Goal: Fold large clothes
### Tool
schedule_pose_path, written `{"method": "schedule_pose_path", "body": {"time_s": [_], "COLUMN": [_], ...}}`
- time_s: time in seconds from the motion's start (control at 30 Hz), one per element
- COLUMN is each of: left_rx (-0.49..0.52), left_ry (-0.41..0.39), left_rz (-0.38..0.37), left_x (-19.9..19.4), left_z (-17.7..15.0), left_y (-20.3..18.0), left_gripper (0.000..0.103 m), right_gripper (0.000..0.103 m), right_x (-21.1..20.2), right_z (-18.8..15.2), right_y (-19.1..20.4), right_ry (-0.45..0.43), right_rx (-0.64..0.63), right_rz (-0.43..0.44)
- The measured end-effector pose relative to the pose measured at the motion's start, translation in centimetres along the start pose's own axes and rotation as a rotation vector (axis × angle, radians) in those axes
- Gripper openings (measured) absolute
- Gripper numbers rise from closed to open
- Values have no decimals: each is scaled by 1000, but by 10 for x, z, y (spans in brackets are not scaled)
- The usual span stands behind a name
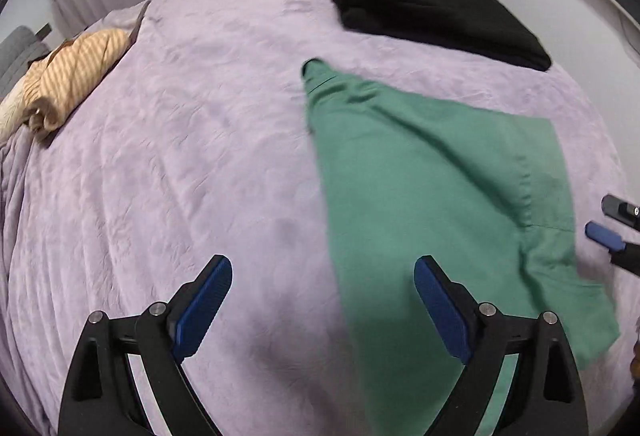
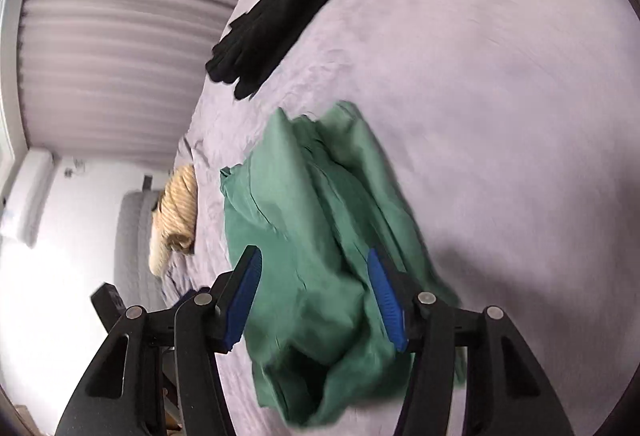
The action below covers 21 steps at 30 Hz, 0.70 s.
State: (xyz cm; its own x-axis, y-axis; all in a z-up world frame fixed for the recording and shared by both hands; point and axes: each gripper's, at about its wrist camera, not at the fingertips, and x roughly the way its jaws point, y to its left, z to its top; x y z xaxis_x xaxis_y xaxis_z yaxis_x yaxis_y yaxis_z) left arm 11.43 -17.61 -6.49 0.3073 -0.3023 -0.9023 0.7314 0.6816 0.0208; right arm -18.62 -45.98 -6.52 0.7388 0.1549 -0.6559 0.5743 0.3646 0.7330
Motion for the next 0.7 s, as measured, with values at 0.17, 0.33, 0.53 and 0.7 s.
{"method": "schedule_pose_path", "body": {"time_s": [0.17,0.33,0.53,0.7], "left_rx": [-93,-84,-31,-13], "left_ry": [76,68,60,80], "left_rz": [-20,-42,-87,-90], "left_x": [19,15,21,15], "left_z": [-28,-39,-31,-32], "left_y": [21,13,-19,-17], "left_gripper": [93,93,93,93], "right_gripper": [29,7,9,19], "right_x": [67,63,86,55], "right_z": [31,30,67,62], "right_y": [35,85,42,23], "right_ry": [136,87,101,90], "right_rx": [-143,-386,-302,-157], "right_rz": [-146,-209,-369,-278]}}
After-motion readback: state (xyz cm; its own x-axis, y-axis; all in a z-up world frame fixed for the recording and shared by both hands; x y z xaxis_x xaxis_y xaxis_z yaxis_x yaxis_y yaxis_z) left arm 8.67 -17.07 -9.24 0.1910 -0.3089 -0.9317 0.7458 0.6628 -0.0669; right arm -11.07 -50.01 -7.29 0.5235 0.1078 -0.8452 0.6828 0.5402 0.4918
